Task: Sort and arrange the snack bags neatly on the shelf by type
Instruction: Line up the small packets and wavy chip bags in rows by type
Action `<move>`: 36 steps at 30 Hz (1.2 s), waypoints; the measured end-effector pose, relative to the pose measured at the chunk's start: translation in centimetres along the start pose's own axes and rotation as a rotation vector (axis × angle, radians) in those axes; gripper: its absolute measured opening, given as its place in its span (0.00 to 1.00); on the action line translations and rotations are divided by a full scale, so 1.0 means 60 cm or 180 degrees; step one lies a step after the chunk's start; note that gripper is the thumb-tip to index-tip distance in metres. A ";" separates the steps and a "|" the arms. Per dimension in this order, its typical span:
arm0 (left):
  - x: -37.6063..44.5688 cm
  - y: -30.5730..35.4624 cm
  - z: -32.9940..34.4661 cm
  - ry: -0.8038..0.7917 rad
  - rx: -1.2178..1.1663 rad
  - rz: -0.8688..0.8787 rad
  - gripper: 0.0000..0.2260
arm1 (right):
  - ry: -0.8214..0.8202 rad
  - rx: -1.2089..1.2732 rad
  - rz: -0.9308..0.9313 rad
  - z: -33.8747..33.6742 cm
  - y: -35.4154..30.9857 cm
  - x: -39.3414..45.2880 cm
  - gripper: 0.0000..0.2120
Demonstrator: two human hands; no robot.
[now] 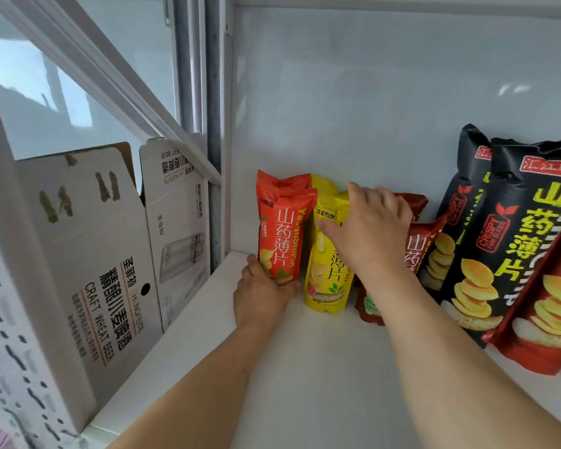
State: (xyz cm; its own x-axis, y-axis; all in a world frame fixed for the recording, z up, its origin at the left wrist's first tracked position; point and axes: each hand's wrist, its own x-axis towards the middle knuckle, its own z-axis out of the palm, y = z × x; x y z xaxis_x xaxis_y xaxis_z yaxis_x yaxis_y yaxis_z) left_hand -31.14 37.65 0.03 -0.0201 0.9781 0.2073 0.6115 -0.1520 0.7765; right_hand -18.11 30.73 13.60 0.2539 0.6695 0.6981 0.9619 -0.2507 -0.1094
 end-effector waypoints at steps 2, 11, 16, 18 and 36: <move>0.005 -0.001 0.002 0.0016 -0.0050 -0.0003 0.44 | -0.0086 -0.0138 -0.0076 0.002 0.001 0.005 0.33; 0.010 -0.014 0.005 0.0031 -0.0175 0.0075 0.33 | -0.0155 -0.0027 -0.0267 0.007 0.009 0.009 0.23; 0.008 -0.013 0.004 0.0060 -0.0158 0.0111 0.33 | 0.0607 0.0534 -0.0204 0.004 0.005 -0.013 0.29; 0.007 -0.014 0.003 0.0049 -0.0193 0.0104 0.33 | 0.0963 0.1203 -0.0013 0.011 -0.003 -0.050 0.28; 0.016 -0.022 -0.013 -0.0034 -0.0162 0.0127 0.34 | -0.0734 0.1810 0.1976 0.154 -0.025 -0.160 0.50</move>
State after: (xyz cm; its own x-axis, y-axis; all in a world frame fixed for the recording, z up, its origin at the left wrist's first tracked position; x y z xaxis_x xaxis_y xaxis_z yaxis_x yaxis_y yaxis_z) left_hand -32.60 38.71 -0.32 0.0121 0.9725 0.2324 0.5706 -0.1976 0.7971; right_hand -21.05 31.13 0.49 0.7041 0.6679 0.2412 0.5321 -0.2712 -0.8021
